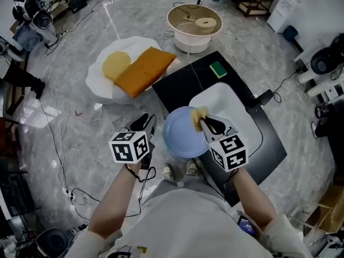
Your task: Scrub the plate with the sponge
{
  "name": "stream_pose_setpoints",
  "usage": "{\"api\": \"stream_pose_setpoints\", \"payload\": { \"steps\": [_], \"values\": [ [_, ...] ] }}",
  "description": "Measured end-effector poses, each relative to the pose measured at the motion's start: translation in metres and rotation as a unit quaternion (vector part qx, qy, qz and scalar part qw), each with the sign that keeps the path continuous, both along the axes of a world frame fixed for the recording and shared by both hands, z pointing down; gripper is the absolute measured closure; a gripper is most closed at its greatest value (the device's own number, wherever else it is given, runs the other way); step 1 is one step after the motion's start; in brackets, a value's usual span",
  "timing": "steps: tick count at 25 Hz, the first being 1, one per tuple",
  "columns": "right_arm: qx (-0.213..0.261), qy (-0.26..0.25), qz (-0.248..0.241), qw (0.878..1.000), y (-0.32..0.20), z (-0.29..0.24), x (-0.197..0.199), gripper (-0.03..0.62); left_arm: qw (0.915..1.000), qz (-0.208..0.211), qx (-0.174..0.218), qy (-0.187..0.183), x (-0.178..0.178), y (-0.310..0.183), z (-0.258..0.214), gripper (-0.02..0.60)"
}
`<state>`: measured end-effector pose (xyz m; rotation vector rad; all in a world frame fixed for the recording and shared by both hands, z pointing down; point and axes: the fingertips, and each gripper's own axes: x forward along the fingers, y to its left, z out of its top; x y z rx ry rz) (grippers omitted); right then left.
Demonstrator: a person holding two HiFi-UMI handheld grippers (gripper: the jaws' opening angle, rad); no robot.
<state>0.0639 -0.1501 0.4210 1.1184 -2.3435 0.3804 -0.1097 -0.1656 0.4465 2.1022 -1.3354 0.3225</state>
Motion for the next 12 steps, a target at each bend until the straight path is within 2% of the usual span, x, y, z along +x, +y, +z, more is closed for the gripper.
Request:
{"api": "stream_pose_setpoints", "payload": {
  "steps": [4,8,12],
  "values": [
    [0.059,-0.045,0.009,0.997,0.000,-0.056,-0.001,0.546,0.9980,0.013,0.062,-0.011,0.000,-0.002,-0.050,0.473],
    [0.128,-0.089,0.017,0.988,0.002,-0.114,0.000,0.546,0.9948,0.031,0.097,-0.005,0.003,0.003,-0.092,0.479],
    [0.177,-0.111,0.009,0.978,0.008,-0.164,-0.003,0.546,0.9875,0.041,0.150,-0.026,0.003,0.009,-0.133,0.499]
  ]
}}
